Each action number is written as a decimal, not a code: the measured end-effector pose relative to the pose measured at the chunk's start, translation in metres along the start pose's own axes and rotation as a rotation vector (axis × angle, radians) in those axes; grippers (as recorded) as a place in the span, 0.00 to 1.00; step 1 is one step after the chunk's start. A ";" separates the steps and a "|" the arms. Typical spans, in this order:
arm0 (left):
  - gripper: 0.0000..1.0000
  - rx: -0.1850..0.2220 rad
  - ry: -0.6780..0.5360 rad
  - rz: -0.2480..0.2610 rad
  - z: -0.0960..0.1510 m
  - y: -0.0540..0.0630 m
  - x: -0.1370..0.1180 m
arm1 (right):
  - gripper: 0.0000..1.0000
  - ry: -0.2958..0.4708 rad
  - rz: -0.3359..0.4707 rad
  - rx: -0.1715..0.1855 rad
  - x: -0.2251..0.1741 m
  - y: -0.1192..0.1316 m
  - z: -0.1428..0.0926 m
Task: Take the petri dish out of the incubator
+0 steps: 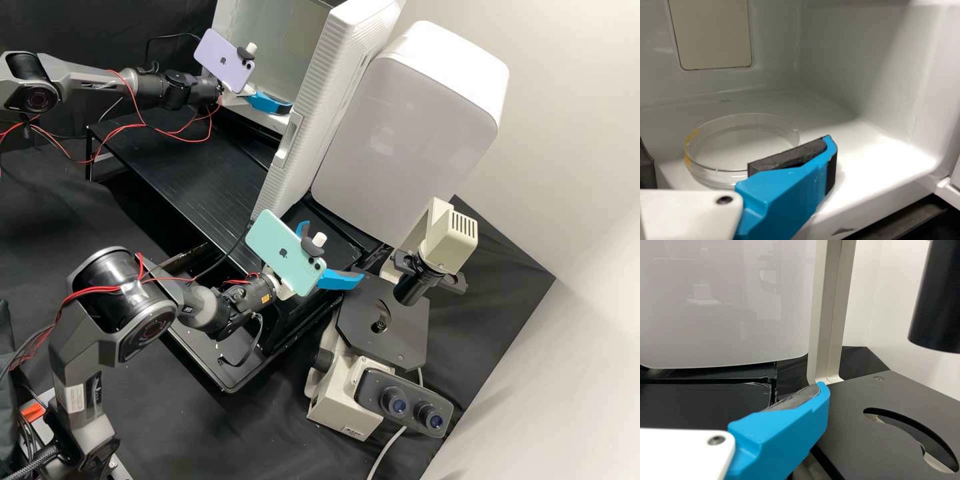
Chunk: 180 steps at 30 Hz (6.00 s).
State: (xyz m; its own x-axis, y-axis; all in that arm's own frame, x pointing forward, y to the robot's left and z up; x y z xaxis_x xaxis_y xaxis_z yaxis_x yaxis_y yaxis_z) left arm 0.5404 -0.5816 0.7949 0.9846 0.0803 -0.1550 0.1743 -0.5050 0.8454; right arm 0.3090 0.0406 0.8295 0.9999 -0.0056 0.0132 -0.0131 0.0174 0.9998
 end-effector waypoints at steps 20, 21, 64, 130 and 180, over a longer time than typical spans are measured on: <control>0.00 0.033 -0.029 0.052 0.005 -0.006 0.003 | 1.00 0.000 0.000 0.000 0.000 0.000 0.000; 0.00 0.037 -0.030 0.054 0.005 -0.006 0.003 | 1.00 0.000 0.000 0.000 0.000 0.000 0.000; 0.00 0.026 -0.028 0.067 0.002 -0.015 0.003 | 1.00 0.000 0.000 0.000 0.000 0.000 0.000; 0.00 0.063 -0.051 0.087 0.002 -0.016 -0.006 | 1.00 0.000 0.000 0.000 0.000 0.000 0.000; 0.00 0.171 -0.384 0.154 0.001 -0.017 -0.167 | 1.00 0.000 0.000 0.000 0.000 0.000 0.000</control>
State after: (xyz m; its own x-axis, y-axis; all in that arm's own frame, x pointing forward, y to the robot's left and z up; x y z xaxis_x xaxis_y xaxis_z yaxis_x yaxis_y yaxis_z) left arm 0.3730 -0.5875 0.8055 0.9183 -0.3155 -0.2392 -0.0105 -0.6233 0.7819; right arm 0.3090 0.0406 0.8295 0.9999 -0.0056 0.0132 -0.0131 0.0174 0.9998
